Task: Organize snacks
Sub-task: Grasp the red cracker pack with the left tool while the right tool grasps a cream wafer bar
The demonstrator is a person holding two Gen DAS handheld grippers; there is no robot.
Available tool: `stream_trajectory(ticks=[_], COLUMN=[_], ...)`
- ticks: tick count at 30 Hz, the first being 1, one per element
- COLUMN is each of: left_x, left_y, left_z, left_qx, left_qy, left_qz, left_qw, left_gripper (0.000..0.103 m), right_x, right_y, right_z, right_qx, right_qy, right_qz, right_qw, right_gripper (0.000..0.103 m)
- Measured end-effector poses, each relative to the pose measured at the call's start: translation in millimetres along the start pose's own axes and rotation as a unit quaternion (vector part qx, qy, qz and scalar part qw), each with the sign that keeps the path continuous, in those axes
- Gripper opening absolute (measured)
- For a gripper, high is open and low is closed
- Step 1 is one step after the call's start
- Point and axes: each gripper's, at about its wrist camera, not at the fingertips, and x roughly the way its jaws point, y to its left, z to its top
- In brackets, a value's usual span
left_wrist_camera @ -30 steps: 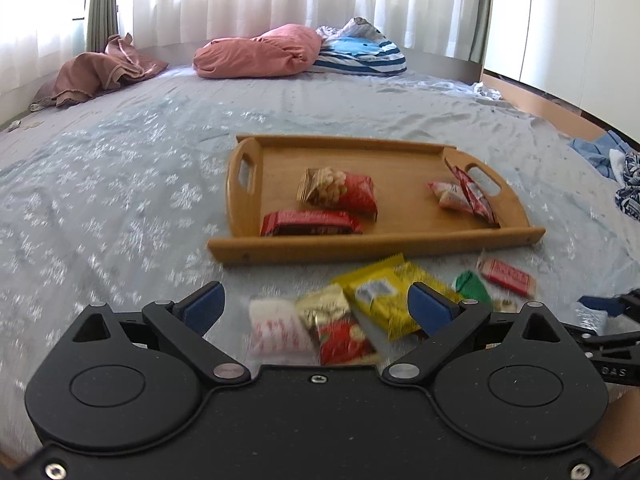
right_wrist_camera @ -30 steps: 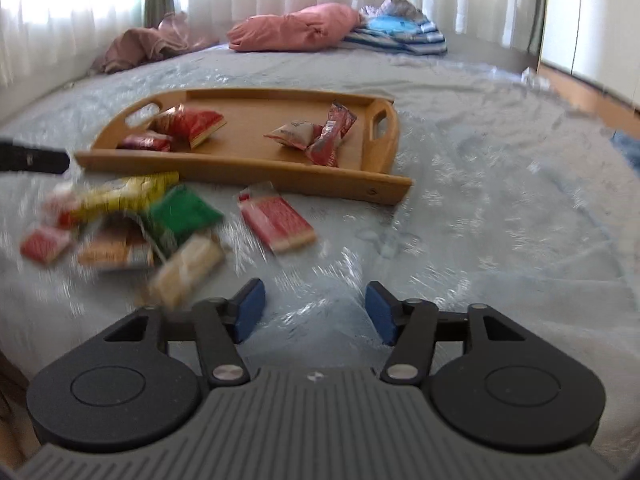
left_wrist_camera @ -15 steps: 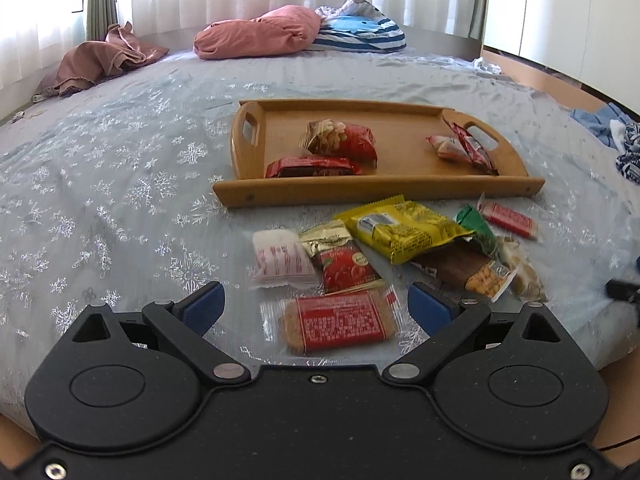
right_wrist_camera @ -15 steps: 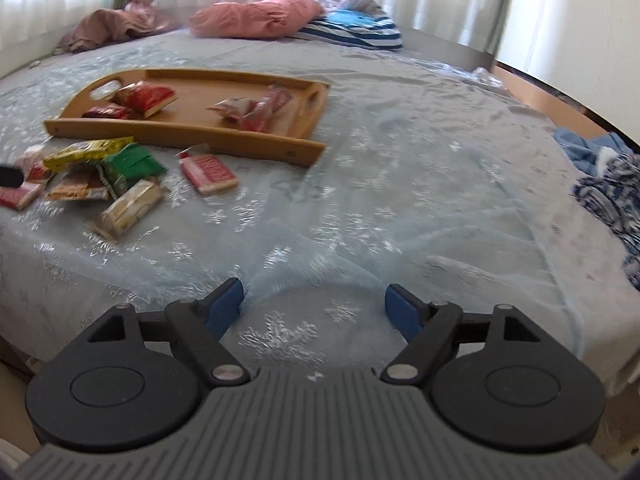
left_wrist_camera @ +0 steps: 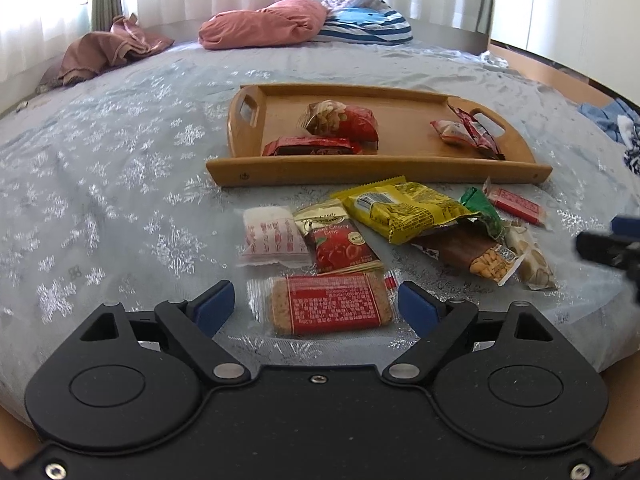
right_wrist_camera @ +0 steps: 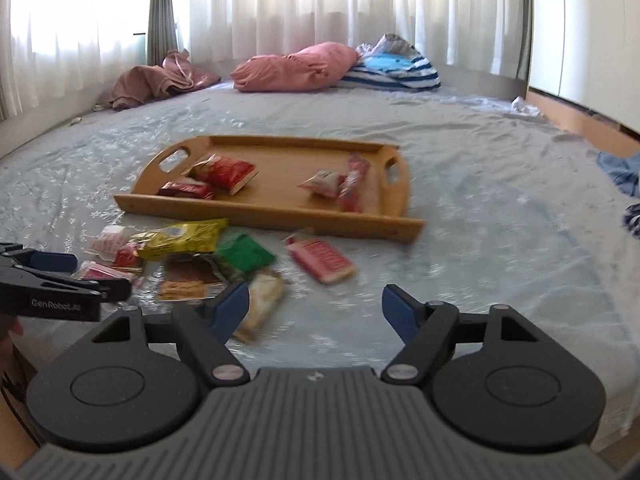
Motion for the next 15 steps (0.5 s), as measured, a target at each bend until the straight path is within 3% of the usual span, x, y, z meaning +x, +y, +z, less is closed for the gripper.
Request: stream_trajectory(ticks=[10,15], left_x=[1,3], left_y=[-7,-11], left_z=[-3,-4], left_qx=[0.004,0.004], left_qy=[-0.002,-0.004], left_qz=[-0.001,0.002], left_qw=[1.0000,1.0000], left_gripper=[0.088,0.087], right_x=[32,41], right_y=[31,35], right_z=[-9,-8], right_qx=[0.028,0.037], right_qy=[0.020,0.027], right_qz=[-0.010,-0.015], right_qw=[0.999,0.999], right_gripper=[0.060,0.056])
